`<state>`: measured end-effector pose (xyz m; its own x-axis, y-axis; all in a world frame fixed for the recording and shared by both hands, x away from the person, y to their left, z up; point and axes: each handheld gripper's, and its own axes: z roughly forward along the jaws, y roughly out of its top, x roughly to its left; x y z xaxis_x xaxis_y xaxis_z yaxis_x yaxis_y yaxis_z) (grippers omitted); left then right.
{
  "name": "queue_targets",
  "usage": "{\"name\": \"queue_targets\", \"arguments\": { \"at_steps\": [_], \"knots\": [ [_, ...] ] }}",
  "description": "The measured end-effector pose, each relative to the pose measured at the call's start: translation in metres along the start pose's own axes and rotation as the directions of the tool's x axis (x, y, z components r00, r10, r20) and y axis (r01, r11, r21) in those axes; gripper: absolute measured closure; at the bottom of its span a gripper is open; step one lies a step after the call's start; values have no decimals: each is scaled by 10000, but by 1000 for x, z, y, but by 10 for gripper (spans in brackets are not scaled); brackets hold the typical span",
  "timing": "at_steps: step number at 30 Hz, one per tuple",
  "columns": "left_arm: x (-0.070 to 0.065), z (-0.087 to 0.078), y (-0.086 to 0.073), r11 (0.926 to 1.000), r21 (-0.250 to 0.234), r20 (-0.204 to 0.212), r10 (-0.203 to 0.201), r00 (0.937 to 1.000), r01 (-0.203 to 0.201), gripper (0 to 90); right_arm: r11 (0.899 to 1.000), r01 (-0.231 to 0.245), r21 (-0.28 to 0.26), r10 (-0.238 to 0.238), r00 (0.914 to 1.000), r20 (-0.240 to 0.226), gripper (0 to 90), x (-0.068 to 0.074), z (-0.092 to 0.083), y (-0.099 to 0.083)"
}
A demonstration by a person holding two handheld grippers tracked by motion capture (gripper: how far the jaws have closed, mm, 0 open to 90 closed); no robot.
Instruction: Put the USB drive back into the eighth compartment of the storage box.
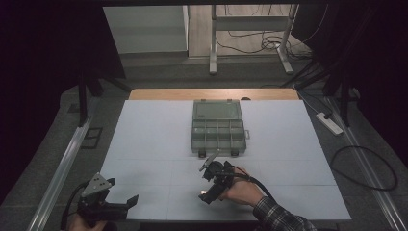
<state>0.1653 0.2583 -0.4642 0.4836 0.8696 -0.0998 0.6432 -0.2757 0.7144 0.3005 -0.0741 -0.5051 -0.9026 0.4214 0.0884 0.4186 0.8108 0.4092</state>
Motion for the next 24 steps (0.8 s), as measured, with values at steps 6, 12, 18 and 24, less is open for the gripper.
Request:
{"name": "queue_targets", "arguments": {
  "at_steps": [6,12,18,24],
  "knots": [
    [0,0,0,10000,-19,-11,-3,10000,3,21,9983,368,454,-379,9990,243,0,3,11,0],
    [0,0,0,10000,-43,5,-3,10000,3,21,9960,678,583,-706,9963,489,0,6,15,-1],
    [0,-1,0,10000,-46,0,9,10000,-9,21,9924,1012,696,-1061,9918,708,0,8,17,-2],
    [0,-1,0,10000,-56,0,23,10000,-23,20,9906,1119,781,-1168,9912,624,124,10,13,0]
  ]
}}
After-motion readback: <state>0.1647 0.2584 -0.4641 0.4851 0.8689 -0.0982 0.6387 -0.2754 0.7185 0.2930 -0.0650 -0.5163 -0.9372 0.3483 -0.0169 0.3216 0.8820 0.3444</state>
